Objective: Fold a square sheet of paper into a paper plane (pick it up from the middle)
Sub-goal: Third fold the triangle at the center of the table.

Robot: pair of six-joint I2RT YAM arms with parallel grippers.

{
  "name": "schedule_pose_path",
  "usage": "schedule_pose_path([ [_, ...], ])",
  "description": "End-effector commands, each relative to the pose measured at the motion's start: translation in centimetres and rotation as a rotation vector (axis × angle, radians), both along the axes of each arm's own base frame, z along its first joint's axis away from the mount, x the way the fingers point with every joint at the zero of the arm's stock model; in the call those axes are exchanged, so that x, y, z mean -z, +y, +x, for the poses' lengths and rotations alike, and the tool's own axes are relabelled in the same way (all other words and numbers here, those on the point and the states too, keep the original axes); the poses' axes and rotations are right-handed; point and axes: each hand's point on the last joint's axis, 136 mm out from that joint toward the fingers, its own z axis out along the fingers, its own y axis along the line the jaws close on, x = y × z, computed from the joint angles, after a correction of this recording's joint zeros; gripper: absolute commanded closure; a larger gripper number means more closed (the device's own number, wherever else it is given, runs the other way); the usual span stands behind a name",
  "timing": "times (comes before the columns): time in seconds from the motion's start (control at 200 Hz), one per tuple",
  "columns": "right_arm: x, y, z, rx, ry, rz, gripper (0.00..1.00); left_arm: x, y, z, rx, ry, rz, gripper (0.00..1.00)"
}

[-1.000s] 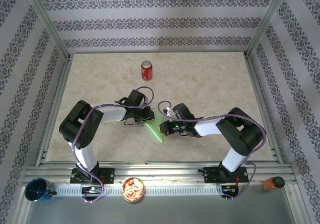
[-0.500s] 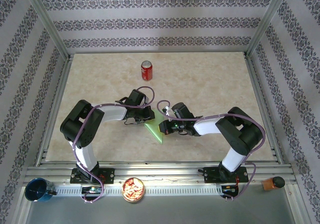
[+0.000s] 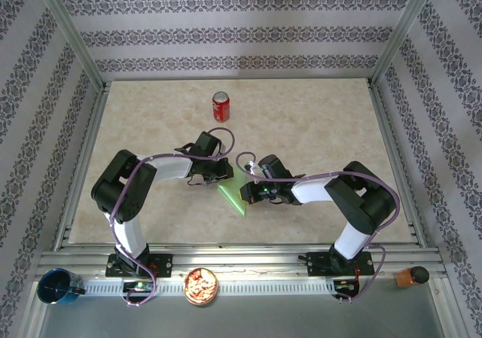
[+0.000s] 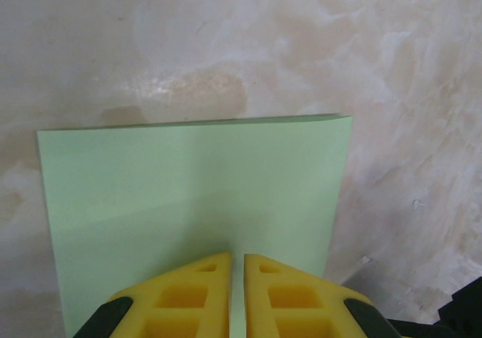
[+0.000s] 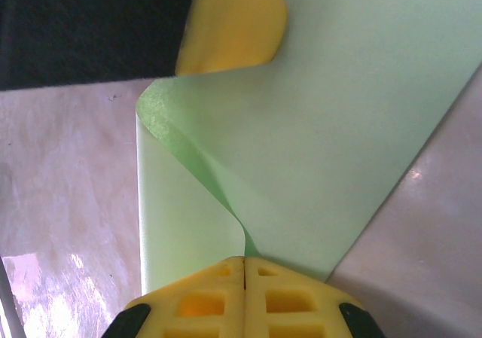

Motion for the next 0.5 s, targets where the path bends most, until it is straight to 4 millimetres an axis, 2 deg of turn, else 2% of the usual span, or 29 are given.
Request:
schedule_pose_path([
  [0.0, -0.42, 0.55, 0.44, -0.020, -0.031, -0.006, 1.00, 1.84, 0.67, -1.21, 0.013, 0.055, 0.028, 0.87],
  [0.495, -0.25, 0.55, 0.59, -0.026, -0.034, -0.022, 1.00, 2.34, 0.92, -1.57, 0.018, 0.066, 0.041, 0.87],
])
